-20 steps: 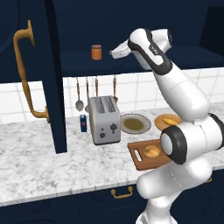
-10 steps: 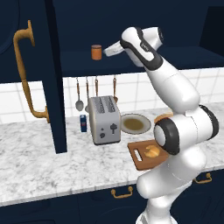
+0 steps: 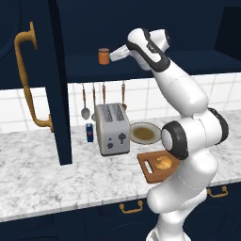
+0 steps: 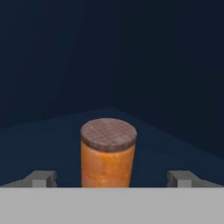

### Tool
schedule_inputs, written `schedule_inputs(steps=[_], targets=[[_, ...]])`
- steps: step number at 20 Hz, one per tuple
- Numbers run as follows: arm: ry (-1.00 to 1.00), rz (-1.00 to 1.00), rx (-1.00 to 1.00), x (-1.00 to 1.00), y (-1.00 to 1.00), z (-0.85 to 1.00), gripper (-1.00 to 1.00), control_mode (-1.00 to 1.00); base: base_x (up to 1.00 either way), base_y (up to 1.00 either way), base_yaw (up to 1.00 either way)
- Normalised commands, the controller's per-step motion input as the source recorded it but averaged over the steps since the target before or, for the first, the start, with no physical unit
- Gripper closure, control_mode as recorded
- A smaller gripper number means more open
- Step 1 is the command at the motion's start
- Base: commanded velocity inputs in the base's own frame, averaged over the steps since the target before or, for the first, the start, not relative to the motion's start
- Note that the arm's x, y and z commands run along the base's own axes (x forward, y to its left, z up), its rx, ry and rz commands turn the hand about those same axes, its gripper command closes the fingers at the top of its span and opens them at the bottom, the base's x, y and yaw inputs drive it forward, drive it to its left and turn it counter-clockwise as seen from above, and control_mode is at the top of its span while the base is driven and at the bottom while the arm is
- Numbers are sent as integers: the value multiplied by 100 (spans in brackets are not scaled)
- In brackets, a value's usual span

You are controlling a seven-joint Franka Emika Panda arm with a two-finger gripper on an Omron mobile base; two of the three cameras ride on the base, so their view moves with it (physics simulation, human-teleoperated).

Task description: From the different types of pastries on the counter, select a croissant and place it on the cutting board. Then retrieve a jar of jam from the cabinet and place it alongside the croissant on the cutting board.

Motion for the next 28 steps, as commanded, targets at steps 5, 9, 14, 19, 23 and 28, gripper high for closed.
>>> schedule_inputs(steps=[5,9,14,19,23,28], targets=[[0,10,0,16,19,-19,-100,-100,0,0,0],[0,4,0,44,47,-9,100,-100,0,0,0],[-2,2,0,18,17,-4,100,-100,0,0,0],[-24,-5,-3,-17,-25,42,100,-100,0,0,0],[-9,-12,1,-72,-29,46,100,-100,0,0,0],[14,-40,19,-94,-62,12,100,-100,0,0,0]])
